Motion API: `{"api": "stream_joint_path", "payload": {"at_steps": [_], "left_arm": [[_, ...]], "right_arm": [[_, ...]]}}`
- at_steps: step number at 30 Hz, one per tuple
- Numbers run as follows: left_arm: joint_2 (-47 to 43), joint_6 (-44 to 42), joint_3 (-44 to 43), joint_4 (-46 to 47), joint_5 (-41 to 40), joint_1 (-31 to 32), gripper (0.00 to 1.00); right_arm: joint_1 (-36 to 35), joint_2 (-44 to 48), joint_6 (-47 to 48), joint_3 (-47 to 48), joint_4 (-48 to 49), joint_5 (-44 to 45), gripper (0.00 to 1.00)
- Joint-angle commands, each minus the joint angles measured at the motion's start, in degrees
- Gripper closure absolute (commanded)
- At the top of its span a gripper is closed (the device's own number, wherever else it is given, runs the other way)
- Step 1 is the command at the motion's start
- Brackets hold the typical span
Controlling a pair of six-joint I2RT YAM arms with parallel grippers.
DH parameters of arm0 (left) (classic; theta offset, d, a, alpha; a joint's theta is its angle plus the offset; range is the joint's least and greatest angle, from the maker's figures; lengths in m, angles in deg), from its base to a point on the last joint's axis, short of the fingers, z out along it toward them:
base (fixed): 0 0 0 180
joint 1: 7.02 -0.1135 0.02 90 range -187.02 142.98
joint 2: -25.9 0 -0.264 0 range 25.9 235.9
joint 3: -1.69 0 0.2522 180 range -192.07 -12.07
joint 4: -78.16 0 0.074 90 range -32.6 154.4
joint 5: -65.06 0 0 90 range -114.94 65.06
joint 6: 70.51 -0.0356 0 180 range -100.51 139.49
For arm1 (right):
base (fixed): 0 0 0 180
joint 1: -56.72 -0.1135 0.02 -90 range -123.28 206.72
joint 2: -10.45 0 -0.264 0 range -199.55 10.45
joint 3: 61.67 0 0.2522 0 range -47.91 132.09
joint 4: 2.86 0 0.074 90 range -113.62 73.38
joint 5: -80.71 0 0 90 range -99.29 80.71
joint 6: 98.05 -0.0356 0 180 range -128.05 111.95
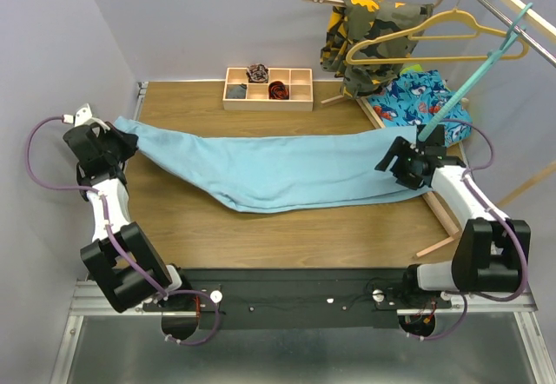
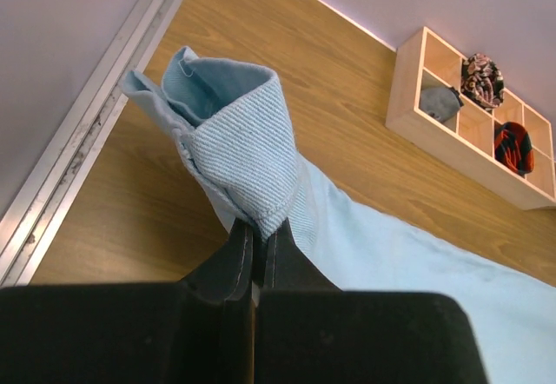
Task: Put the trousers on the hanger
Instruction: Fold the trousers at the center of the board.
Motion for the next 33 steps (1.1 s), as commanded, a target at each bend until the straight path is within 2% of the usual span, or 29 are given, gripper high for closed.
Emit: {"api": "stream_joint_path", "payload": {"at_steps": [1, 7, 11, 20, 27, 33], "left_arm": [[-2.3, -0.6, -2.1, 3.1, 2.8, -0.2, 1.00], [-2.4, -0.6, -2.7, 3.5, 3.9, -0.2, 1.00], [-2.0, -0.4, -4.0, 3.0, 4.2, -0.2, 1.00], [-0.3, 0.2, -8.9, 1.3, 3.6, -0.2, 1.00], [0.4, 0.1, -10.8, 2.2, 7.1, 0.4, 1.00], [-0.4, -3.8, -11.5, 3.3, 10.0, 5.3, 1.00]], "right_arm": [[-2.3, -3.6, -0.1, -2.5, 8.0, -2.4, 0.17], [-2.3, -9.7, 1.8, -5.0, 13.6, -3.1, 0.18], [-3.9, -12.9, 0.9, -6.6, 13.7, -4.8, 0.18], [-10.0, -13.1, -5.2, -11.8, 13.7, -6.4, 0.19], [-15.7, -16.6, -7.1, -8.7, 13.8, -6.5, 0.19], [-21.3, -22.7, -9.7, -2.9, 13.8, -6.3, 0.19]]}}
